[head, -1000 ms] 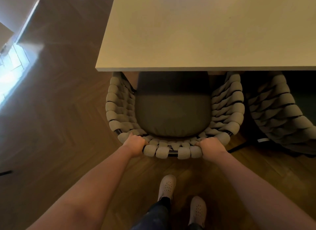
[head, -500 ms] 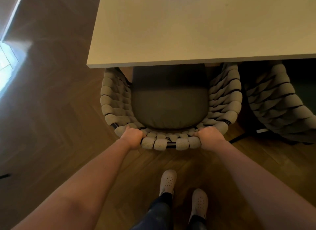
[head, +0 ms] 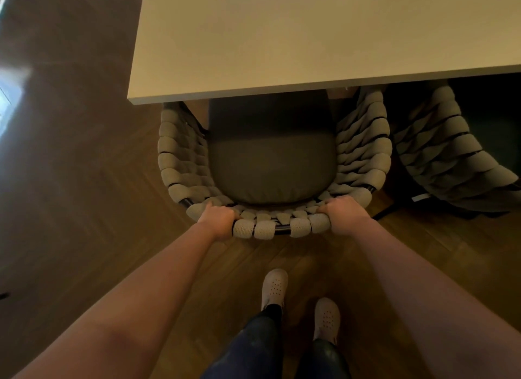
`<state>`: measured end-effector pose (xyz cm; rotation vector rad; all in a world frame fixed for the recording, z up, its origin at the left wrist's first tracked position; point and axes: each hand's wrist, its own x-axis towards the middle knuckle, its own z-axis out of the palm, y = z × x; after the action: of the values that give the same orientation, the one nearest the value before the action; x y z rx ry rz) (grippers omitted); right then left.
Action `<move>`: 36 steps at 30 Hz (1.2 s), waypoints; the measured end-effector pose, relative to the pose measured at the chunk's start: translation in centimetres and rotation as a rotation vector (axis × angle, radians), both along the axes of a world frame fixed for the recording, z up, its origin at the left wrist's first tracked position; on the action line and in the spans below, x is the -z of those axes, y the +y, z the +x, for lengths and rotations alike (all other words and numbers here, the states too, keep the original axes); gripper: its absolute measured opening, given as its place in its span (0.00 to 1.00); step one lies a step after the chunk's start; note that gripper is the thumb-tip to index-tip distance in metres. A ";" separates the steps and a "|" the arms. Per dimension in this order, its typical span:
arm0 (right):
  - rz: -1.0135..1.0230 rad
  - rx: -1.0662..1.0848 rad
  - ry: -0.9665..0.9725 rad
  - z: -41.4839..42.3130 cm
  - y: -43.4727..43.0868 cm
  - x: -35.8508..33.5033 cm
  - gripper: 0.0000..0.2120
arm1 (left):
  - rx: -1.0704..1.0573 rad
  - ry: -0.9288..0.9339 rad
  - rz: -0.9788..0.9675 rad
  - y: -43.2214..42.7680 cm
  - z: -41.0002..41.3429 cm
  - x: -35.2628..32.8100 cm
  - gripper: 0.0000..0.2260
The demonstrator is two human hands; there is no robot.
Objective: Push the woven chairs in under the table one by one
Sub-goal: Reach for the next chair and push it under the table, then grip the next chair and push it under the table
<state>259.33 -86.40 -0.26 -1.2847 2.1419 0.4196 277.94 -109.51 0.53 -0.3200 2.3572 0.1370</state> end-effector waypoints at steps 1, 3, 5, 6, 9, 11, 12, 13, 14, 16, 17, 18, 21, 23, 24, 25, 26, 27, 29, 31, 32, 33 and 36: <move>-0.041 0.017 -0.005 0.0 0.3 0.1 0.22 | 0.011 -0.024 -0.007 0.1 -0.1 -0.2 0.13; -0.128 0.057 -0.020 0.3 1.1 0.1 0.29 | 0.042 -0.091 -0.020 0.2 -0.4 -0.5 0.18; -0.198 0.074 -0.029 0.6 2.1 -0.2 0.38 | 0.067 -0.156 0.018 0.5 -1.1 -0.7 0.35; -0.227 0.074 -0.023 0.5 2.7 -0.4 0.41 | 0.064 -0.155 0.071 1.1 -1.6 -1.0 0.44; -0.328 0.122 0.040 -0.2 5.5 -1.4 0.45 | 0.010 -0.005 0.239 4.2 -3.8 -2.1 0.52; -0.357 0.193 0.085 -1.5 8.5 -2.4 0.46 | 0.013 0.108 0.276 7.0 -5.8 -2.7 0.49; -0.356 0.227 0.101 -2.2 9.8 -2.7 0.46 | 0.039 0.162 0.268 8.3 -6.8 -2.8 0.48; -0.352 0.269 0.113 -3.2 11.8 -3.2 0.46 | 0.075 0.204 0.260 10.1 -8.2 -2.9 0.47; -0.345 0.310 0.116 -4.4 13.9 -3.6 0.46 | 0.104 0.242 0.262 12.1 -9.7 -3.2 0.45; -0.338 0.379 0.114 -6.5 17.6 -4.4 0.46 | 0.144 0.310 0.260 15.6 -12.2 -3.7 0.43; -0.334 0.403 0.119 -7.8 20.0 -4.8 0.46 | 0.160 0.338 0.253 17.9 -13.7 -4.0 0.42; -0.329 0.414 0.120 -8.9 21.9 -5.2 0.46 | 0.162 0.361 0.244 19.7 -14.9 -4.3 0.41; -0.320 0.443 0.137 -12.1 27.8 -6.1 0.45 | 0.144 0.378 0.230 25.4 -18.4 -4.8 0.41; -0.314 0.472 0.144 -14.3 32.2 -6.6 0.45 | 0.132 0.360 0.229 29.6 -20.6 -4.8 0.41; -0.310 0.486 0.142 -15.2 34.0 -6.7 0.45 | 0.131 0.352 0.224 31.5 -21.5 -4.8 0.41; -0.304 0.486 0.150 -16.5 36.6 -7.0 0.45 | 0.129 0.354 0.218 34.1 -22.8 -4.8 0.41; -0.295 0.474 0.163 -17.5 38.6 -7.2 0.45 | 0.124 0.360 0.208 36.1 -23.7 -4.8 0.41; -0.279 0.458 0.177 -18.4 40.3 -7.2 0.45 | 0.122 0.370 0.203 37.9 -24.6 -4.8 0.41; -0.264 0.450 0.190 -20.4 43.5 -7.4 0.45 | 0.143 0.384 0.196 41.3 -26.6 -4.7 0.40; -0.252 0.453 0.193 -22.4 45.9 -7.5 0.46 | 0.175 0.392 0.198 43.9 -28.6 -4.5 0.40; -0.233 0.452 0.192 -23.7 47.0 -7.4 0.46 | 0.187 0.393 0.197 45.1 -29.8 -4.4 0.40; -0.207 0.446 0.186 -25.0 47.9 -7.4 0.46 | 0.197 0.393 0.196 46.2 -31.2 -4.1 0.40; -0.128 0.420 0.159 -28.8 49.8 -7.0 0.47 | 0.231 0.392 0.175 48.5 -35.0 -3.6 0.41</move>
<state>230.55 -36.59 6.69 -0.8516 2.5291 0.2155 242.98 -61.03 4.17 0.0745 2.7241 0.3166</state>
